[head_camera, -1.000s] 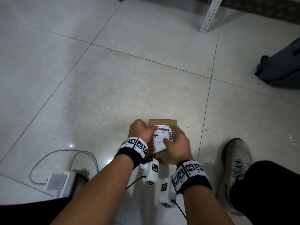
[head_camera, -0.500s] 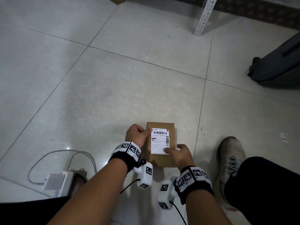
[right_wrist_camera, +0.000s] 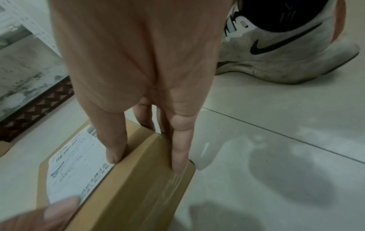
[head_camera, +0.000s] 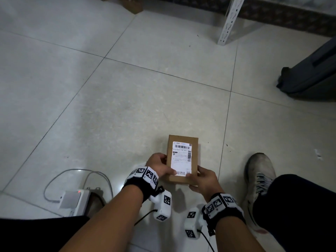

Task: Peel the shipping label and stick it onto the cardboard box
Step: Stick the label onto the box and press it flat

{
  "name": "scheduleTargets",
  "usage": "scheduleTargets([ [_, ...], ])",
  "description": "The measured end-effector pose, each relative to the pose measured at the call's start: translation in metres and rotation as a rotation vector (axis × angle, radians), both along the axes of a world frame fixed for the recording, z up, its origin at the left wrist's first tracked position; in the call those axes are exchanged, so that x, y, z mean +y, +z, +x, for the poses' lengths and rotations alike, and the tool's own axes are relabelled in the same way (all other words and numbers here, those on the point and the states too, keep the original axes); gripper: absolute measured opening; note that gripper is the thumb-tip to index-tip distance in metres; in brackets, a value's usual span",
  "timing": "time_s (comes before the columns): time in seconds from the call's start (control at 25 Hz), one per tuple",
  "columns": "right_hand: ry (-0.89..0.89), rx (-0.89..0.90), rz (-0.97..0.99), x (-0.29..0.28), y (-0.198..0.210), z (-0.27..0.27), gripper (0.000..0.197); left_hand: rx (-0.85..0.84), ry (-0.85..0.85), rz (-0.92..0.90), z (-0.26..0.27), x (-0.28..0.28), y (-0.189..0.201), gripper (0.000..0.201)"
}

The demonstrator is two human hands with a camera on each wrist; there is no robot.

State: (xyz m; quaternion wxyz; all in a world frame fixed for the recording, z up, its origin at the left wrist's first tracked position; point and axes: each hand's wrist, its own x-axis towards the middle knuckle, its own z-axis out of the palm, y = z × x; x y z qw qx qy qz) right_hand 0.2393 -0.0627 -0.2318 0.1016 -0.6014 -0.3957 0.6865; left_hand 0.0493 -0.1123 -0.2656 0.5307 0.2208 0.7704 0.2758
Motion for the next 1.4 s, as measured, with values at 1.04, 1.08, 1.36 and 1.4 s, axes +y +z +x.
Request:
scheduleTargets([
  [1.04,0.723,-0.329,0.438,0.046,0.031,-0.021,0.104,0.255,-0.406,0.158,-0.006,0.012,0.024,0.124],
  [1.08,0.725,-0.319,0.435,0.048,0.03,-0.019,0.105,0.28,-0.497,0.126,-0.009,0.015,0.027,0.118],
  [1.36,0.721,-0.323,0.412,0.055,0.015,-0.01,0.117,0.527,-0.845,-0.046,-0.02,0.029,0.036,0.119],
  [1.4,0.708,-0.322,0.4,0.056,0.01,-0.007,0.118,0.54,-0.828,-0.035,-0.021,0.027,0.037,0.12],
])
